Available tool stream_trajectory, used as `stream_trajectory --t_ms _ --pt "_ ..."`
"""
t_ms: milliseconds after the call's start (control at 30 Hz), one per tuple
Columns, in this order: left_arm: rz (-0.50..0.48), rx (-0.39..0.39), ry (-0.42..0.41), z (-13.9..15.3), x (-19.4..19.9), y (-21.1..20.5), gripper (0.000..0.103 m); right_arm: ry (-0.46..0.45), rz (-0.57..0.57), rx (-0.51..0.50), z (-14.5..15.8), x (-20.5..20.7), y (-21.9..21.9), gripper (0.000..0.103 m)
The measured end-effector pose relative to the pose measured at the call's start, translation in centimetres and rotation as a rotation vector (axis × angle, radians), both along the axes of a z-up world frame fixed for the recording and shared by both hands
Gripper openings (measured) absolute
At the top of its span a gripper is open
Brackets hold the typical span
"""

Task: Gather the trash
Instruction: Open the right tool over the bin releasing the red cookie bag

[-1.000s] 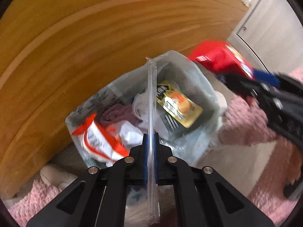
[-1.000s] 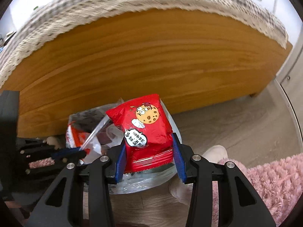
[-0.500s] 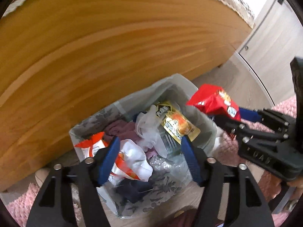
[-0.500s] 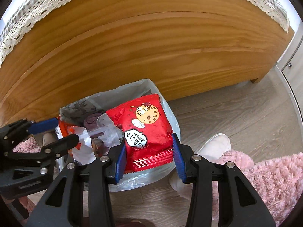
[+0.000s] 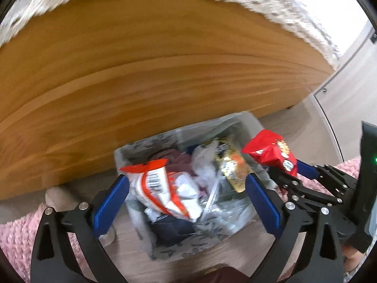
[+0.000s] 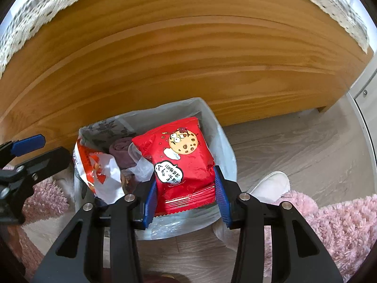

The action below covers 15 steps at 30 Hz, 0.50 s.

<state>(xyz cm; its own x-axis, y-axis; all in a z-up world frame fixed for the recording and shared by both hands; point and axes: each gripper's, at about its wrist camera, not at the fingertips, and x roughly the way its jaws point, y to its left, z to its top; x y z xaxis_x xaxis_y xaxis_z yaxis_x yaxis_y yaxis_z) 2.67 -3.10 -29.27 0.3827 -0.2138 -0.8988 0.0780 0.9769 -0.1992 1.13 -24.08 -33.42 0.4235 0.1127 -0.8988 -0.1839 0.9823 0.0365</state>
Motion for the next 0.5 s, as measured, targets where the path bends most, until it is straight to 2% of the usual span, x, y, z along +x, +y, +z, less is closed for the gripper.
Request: stream_trajectory --t_ms 233,433,500 --pt "0.113 0.030 0.050 -1.3 0.3 2.7 0.095 -0.030 0.073 -0.045 -0.2 -0.4 2.2 0.043" --pt "0.085 0.050 0.031 -1.2 0.3 2.0 0.096 -0.021 0.089 -0.049 -0.6 -0.4 2.4 0.043" --pt "0.080 0.057 0.019 -1.0 0.3 1.8 0.096 -0.013 0.088 -0.022 -0.6 -0.3 2.2 0.045"
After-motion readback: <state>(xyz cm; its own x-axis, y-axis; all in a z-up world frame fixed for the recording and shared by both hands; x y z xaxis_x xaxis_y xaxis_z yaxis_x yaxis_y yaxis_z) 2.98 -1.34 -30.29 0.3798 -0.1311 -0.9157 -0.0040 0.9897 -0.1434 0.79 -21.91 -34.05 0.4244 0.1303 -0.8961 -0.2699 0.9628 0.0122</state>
